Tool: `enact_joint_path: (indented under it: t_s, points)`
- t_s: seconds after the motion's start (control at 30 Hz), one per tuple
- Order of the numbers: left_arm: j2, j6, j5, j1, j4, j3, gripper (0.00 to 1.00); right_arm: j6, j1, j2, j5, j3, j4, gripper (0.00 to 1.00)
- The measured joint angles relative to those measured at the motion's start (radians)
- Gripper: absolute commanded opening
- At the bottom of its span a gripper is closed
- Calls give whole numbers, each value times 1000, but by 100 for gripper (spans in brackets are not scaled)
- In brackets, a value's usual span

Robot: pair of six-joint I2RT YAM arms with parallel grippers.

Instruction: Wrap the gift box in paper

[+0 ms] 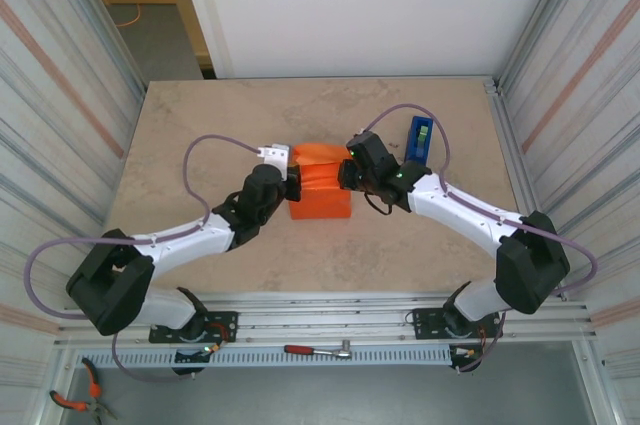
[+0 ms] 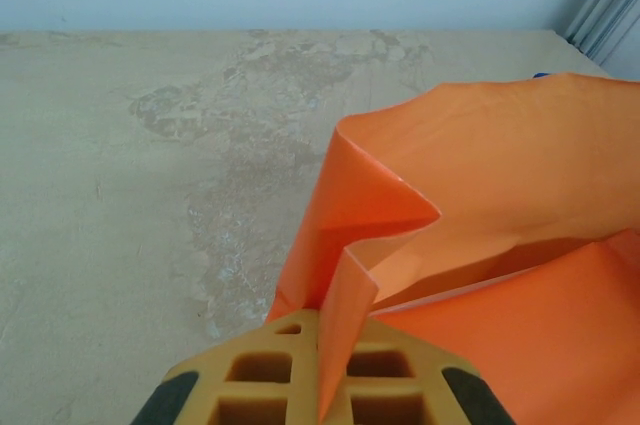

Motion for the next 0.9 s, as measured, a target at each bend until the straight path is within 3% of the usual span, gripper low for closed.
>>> enact_joint_path:
  t_s: [0.17, 0.27, 0.53, 0.77, 0.9]
  points:
    - [-39, -5, 3, -8, -2, -5, 61, 3, 2, -4, 11, -19, 40, 0]
    - [-106, -2, 0, -2, -6, -11, 99, 6, 5, -5, 16, -25, 51, 0]
    - [-283, -6, -8, 93, -8, -13, 99, 10, 8, -9, 25, -29, 57, 0]
    - [-299, -27, -6, 99, -48, -13, 99, 11, 8, -9, 26, -29, 56, 0]
    - [-282, -53, 47, 96, -54, -16, 92, 11, 8, -8, 27, -29, 56, 0]
